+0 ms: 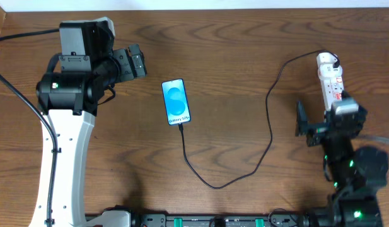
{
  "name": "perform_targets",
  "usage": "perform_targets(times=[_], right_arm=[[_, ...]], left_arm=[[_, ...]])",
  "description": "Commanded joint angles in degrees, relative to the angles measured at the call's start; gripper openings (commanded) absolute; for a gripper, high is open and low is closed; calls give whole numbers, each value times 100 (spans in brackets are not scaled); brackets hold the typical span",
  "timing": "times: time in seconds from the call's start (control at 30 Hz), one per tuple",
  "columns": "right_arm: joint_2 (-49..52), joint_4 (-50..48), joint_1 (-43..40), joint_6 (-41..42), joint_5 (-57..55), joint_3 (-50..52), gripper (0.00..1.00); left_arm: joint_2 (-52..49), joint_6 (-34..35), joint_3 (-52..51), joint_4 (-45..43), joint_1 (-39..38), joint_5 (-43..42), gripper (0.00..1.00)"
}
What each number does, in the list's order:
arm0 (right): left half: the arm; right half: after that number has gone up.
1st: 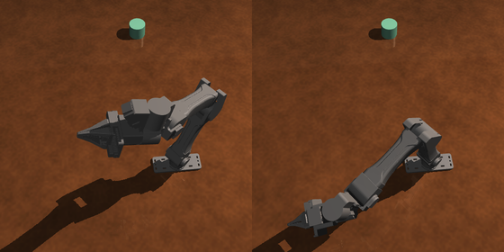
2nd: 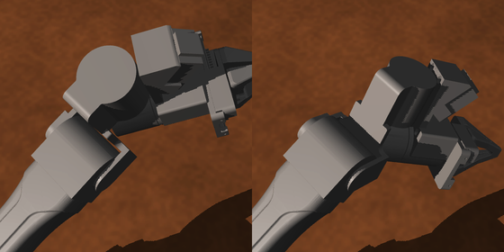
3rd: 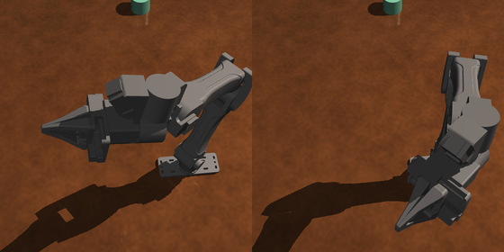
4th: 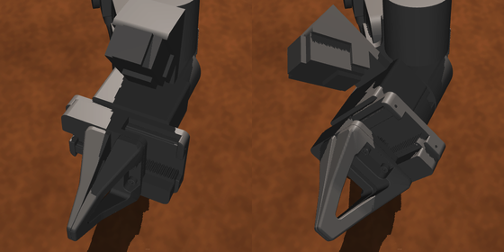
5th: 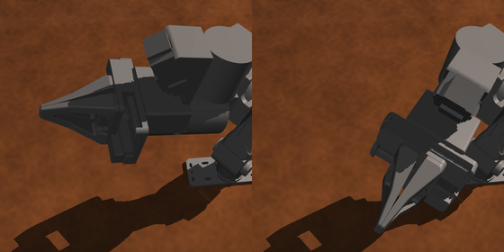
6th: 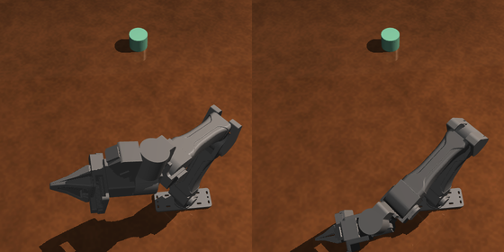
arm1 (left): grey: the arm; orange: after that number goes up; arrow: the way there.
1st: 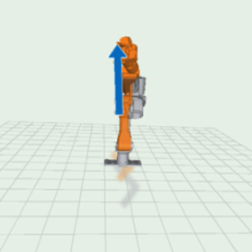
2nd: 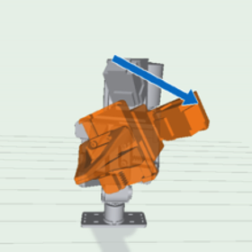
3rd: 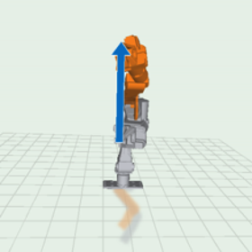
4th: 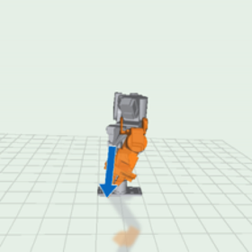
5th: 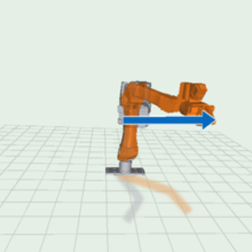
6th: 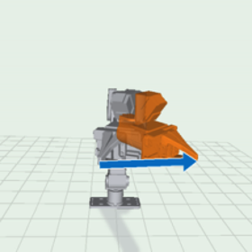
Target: Plug charger to phone and switch on socket
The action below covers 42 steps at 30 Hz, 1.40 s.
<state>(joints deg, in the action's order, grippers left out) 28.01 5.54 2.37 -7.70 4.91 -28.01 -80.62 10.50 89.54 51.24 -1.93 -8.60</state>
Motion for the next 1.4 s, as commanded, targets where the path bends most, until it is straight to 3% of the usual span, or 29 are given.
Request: perform_targets(times=[0.0,0.23,0.47,0.73,1.37], right_arm=[[-826,-264,-31,-74,-94,883,99],[-1720,-1045,-20,-70,-90,2063,99],[-2479,-1137,-2,-72,-90,2758,99],[-2771,-146,-2,37,-48,2769,99],[-2763,-153,-2,166,-44,2769,99]], left_arm=[[13,-17,37,15,24,52,98],[13,-17,37,15,24,52,98],[13,-17,37,15,24,52,98],[13,-17,37,15,24,52,98],[13,-17,37,15,24,52,98]])
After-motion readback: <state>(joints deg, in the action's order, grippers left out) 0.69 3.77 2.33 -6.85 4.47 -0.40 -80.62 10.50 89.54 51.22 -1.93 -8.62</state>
